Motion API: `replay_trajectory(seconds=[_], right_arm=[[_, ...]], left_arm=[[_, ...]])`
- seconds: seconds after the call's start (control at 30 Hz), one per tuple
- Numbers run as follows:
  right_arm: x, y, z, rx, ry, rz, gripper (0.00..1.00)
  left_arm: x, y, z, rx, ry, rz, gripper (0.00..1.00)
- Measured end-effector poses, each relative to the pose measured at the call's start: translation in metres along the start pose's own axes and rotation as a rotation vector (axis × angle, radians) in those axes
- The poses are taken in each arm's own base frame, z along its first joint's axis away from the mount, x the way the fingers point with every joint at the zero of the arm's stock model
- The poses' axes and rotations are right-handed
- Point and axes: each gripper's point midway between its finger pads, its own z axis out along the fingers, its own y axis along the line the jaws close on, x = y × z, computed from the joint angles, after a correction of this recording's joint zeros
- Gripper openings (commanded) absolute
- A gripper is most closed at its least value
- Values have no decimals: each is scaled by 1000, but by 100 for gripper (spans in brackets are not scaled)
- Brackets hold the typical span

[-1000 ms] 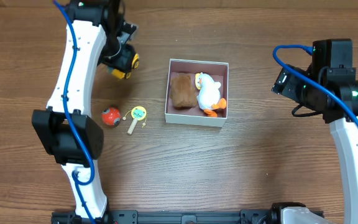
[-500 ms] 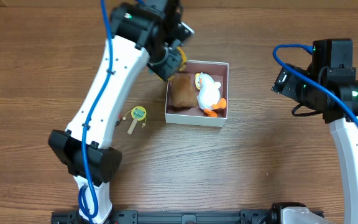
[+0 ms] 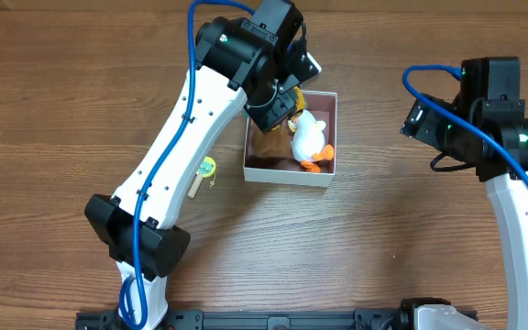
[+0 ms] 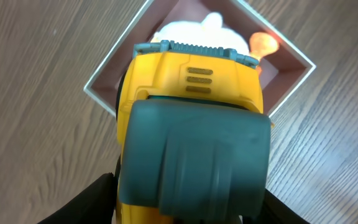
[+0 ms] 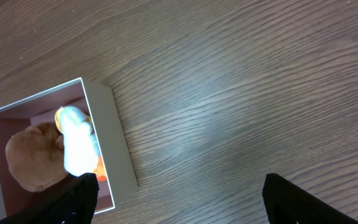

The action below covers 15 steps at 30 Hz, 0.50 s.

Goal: Pack container
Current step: 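Lower the yellow truck into the box and open the left gripper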

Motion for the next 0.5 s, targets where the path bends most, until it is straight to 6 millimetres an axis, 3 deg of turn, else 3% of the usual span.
replay_trajectory(seconds=[0.2,0.3,0.5], right_arm=[[2,-1,0,4,8,0,87],[2,-1,0,5,10,0,87],[4,-2,0,7,15,-11,87]], left_arm=[[-12,-8,2,13,-36,134,4],[-7,-11,15,30,-5,195,4],[21,-19,85,145,172,334,6]])
